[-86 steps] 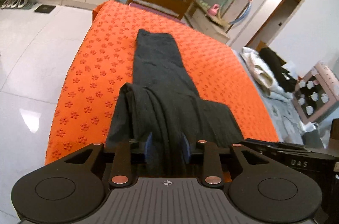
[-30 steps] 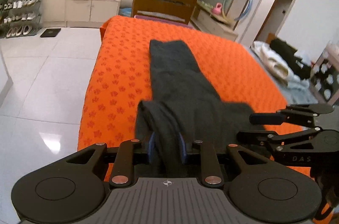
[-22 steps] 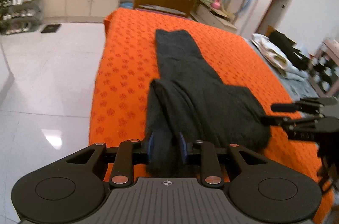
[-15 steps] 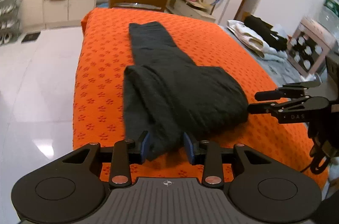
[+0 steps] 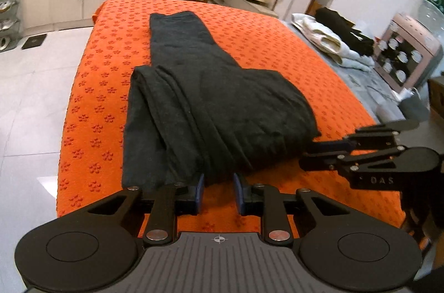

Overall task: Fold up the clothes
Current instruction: 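Lower the fold onto the pants and open both tools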

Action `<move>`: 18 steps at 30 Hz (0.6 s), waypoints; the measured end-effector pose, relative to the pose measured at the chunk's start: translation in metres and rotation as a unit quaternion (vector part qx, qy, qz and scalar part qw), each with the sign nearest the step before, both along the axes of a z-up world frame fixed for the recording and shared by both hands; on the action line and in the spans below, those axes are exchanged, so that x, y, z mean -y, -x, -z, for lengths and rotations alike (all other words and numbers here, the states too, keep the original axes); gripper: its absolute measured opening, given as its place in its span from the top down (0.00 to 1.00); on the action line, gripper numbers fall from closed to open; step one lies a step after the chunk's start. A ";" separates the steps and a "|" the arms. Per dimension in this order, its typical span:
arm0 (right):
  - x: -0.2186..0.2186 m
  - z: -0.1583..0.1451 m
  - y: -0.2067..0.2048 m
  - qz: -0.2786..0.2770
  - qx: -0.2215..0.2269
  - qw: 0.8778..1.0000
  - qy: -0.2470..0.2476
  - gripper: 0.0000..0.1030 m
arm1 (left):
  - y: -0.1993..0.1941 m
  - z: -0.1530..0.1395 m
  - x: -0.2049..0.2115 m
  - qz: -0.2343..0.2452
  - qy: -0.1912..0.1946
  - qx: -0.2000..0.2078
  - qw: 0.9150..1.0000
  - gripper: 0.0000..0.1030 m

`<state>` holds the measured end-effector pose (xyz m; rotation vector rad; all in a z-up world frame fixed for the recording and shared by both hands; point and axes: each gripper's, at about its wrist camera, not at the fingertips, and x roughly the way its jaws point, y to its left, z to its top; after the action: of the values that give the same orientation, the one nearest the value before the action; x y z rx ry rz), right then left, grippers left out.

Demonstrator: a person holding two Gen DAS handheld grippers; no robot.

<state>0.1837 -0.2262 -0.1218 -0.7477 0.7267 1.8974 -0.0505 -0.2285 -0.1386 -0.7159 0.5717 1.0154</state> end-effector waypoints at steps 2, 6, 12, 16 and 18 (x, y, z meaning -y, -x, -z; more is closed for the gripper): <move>-0.004 0.002 -0.001 0.008 -0.008 1.000 0.003 0.71 | -0.003 0.002 -0.001 -0.008 -0.002 0.002 1.000 0.75; -0.011 0.006 0.002 0.026 -0.026 0.999 0.003 0.75 | -0.006 0.002 -0.001 -0.019 -0.009 0.000 1.000 0.75; -0.012 -0.007 0.002 0.031 -0.030 0.999 -0.017 0.92 | -0.005 -0.010 0.002 -0.017 -0.044 -0.012 0.999 0.94; -0.009 -0.017 -0.002 0.024 -0.009 0.999 -0.033 0.93 | 0.001 -0.020 0.005 0.005 -0.061 -0.030 0.998 0.97; -0.010 -0.016 -0.005 0.020 0.004 0.999 -0.029 0.93 | 0.005 -0.019 0.006 0.004 -0.058 -0.049 0.997 0.98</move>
<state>0.1884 -0.2162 -0.1062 -0.6995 0.6743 1.8700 -0.0551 -0.2342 -0.1198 -0.5631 0.5958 1.0711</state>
